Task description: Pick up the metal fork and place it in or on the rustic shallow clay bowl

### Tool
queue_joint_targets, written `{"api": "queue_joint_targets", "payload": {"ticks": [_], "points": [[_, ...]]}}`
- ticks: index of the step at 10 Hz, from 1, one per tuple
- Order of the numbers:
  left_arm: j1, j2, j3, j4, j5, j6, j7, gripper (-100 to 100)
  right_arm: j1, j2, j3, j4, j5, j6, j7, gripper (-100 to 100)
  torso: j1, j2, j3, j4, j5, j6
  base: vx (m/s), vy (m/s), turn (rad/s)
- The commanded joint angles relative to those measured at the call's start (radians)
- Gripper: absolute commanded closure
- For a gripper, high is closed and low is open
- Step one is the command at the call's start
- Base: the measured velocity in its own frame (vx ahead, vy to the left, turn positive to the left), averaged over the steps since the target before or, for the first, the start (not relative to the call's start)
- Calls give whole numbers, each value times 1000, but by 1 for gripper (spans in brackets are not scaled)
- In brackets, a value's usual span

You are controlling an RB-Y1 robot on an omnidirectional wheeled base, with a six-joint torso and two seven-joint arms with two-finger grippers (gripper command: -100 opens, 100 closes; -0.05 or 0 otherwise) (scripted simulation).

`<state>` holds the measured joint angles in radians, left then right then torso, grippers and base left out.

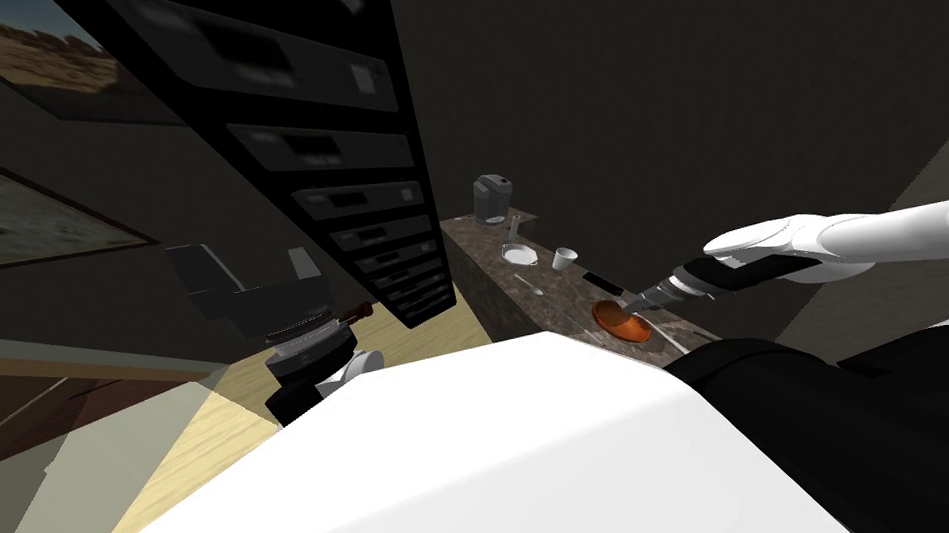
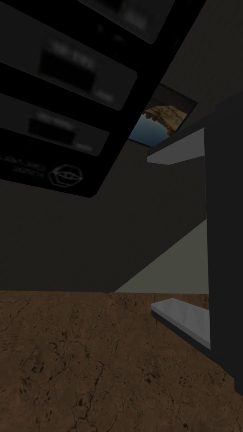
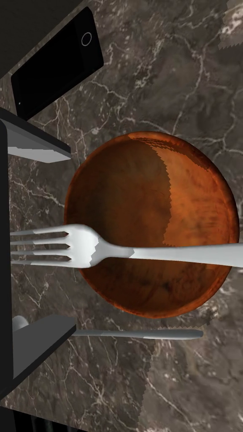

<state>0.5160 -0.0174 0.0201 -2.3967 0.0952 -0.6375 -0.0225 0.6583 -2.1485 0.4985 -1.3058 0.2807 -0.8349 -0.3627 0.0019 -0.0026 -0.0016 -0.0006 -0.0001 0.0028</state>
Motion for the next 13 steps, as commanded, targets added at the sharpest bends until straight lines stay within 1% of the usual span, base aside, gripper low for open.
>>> {"api": "queue_joint_targets", "payload": {"ticks": [1,2,4,5,6,7,8,9,10,13], "points": [[0,0,0,0,0,0,0,0,0,0,0,0,0,0,0,0,0,0,0,0,0,0,0,0,0],[0,0,0,0,0,0,0,0,-11,-32,-3,-5,-11,-19,-10,-100,0,0,0,0,0,0,-8,3,-30],[0,0,0,0,0,0,0,0,-22,-64,-6,-9,-22,-38,-21,-100,1,1,0,0,0,0,-23,-2,-38],[0,0,0,0,0,0,0,0,-33,-97,-10,-14,-33,-56,-31,-100,0,1,1,0,0,0,-35,-7,-36],[0,0,0,0,0,0,0,0,-39,-113,-11,-16,-38,-66,-36,-100,0,2,1,0,0,0,-24,-5,-28],[0,0,0,0,0,0,0,0,-50,-145,-14,-21,-49,-85,-47,-100,0,2,1,0,0,0,-28,-7,-26],[0,0,0,0,0,0,0,0,-50,-145,-14,-21,-49,-85,-47,-100,1,2,1,0,0,0,-15,-5,-8],[0,0,0,0,0,0,0,0,-67,-148,8,-32,-54,-77,-41,-100,0,1,1,0,0,0,0,0,0],[0,0,0,0,0,0,0,0,-66,-148,6,-31,-54,-79,-42,0,0,0,0,0,0,0,0,0,0],[0,0,0,0,0,0,0,0,-66,-148,6,-31,-54,-79,-42,0,0,0,0,0,0,0,0,0,0]]}}
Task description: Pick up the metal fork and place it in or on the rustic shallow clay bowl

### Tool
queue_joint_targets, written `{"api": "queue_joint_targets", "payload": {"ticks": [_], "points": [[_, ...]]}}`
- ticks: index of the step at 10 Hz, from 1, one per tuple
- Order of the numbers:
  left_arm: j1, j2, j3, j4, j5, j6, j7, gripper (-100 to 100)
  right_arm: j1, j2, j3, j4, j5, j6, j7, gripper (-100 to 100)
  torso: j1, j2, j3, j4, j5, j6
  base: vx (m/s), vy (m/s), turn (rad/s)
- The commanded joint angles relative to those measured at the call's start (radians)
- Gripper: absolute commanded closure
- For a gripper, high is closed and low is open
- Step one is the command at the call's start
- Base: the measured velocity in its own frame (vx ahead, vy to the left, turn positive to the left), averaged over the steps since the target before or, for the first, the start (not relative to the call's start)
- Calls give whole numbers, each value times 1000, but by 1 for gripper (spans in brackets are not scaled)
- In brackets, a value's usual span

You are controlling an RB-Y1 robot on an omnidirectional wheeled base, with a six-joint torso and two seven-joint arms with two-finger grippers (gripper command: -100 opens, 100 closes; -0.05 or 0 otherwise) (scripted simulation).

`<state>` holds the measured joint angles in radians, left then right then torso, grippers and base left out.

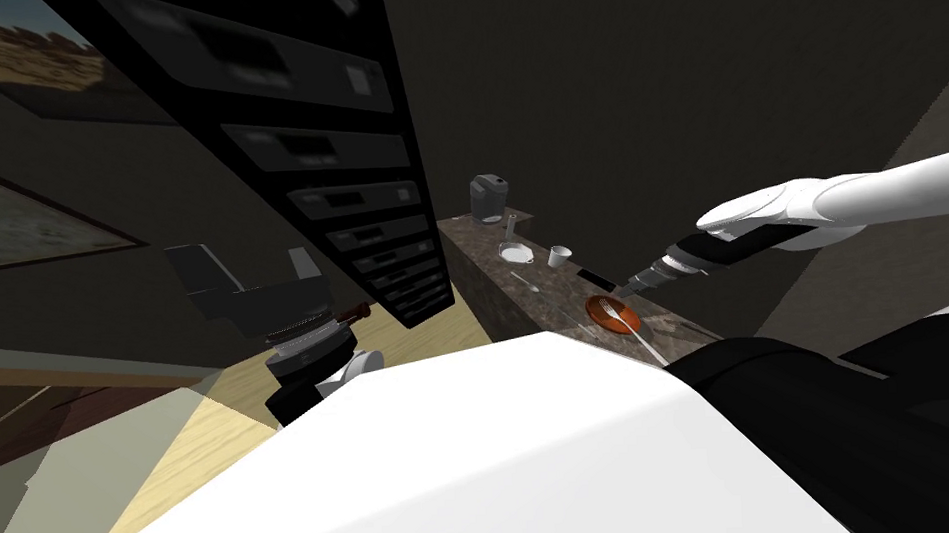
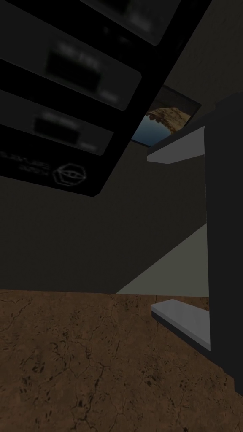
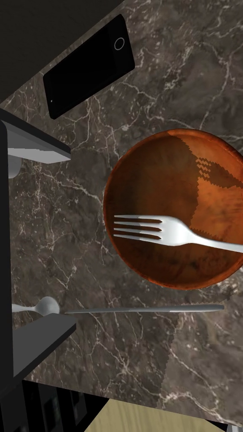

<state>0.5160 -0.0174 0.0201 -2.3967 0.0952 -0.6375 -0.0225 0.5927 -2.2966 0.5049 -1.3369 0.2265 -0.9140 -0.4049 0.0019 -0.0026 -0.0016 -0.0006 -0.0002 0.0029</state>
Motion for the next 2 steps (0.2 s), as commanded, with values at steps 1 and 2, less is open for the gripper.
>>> {"api": "queue_joint_targets", "payload": {"ticks": [1,2], "points": [[0,0,0,0,0,0,0,0,0,0,0,0,0,0,0,0,0,0,0,0,0,0,0,0,0],[0,0,0,0,0,0,0,0,0,0,0,0,0,0,0,0,0,0,0,0,0,0,0,0,0]]}}
